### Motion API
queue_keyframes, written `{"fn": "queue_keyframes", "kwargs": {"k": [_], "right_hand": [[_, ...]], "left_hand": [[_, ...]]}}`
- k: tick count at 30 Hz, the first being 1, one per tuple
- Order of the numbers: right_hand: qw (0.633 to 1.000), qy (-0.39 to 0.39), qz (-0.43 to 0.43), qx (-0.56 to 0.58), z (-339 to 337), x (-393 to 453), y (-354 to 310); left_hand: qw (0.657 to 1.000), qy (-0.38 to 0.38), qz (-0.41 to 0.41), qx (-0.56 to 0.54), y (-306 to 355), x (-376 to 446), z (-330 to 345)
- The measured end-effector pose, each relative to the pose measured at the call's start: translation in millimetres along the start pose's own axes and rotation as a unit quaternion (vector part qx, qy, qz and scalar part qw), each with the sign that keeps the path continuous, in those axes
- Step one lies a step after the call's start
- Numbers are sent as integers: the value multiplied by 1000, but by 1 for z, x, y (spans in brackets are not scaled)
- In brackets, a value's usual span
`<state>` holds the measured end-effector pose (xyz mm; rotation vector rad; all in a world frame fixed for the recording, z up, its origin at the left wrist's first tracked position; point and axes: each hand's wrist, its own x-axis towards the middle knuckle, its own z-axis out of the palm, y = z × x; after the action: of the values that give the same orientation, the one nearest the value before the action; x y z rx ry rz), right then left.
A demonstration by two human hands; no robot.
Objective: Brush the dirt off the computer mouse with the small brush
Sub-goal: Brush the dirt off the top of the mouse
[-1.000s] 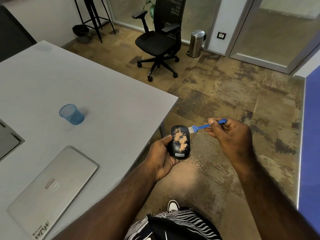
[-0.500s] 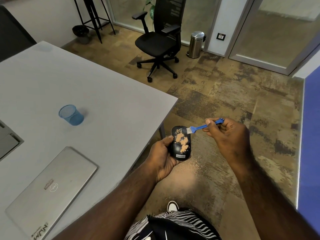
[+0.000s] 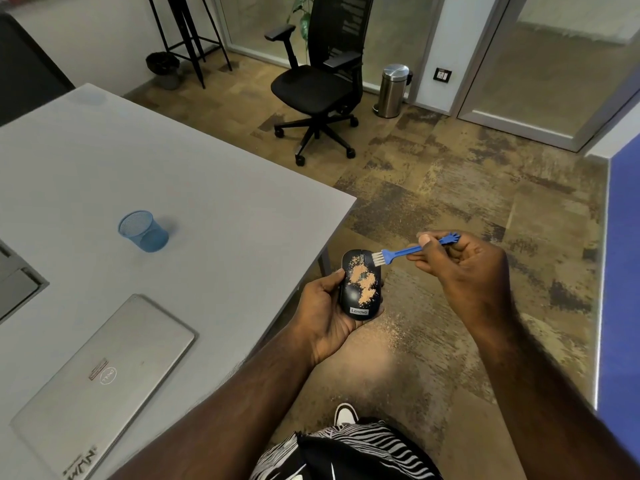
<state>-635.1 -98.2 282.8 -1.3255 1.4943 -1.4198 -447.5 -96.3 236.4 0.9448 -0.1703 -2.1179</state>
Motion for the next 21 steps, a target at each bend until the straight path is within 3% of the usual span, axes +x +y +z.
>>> {"fn": "queue_keyframes", "kwargs": {"k": [11, 21], "right_hand": [[1000, 6, -16, 22, -11, -9, -9], [996, -25, -48, -69, -14, -24, -6]], "left_hand": [[997, -23, -20, -67, -3, 6, 3], [994, 9, 8, -104, 0, 5, 15]]}}
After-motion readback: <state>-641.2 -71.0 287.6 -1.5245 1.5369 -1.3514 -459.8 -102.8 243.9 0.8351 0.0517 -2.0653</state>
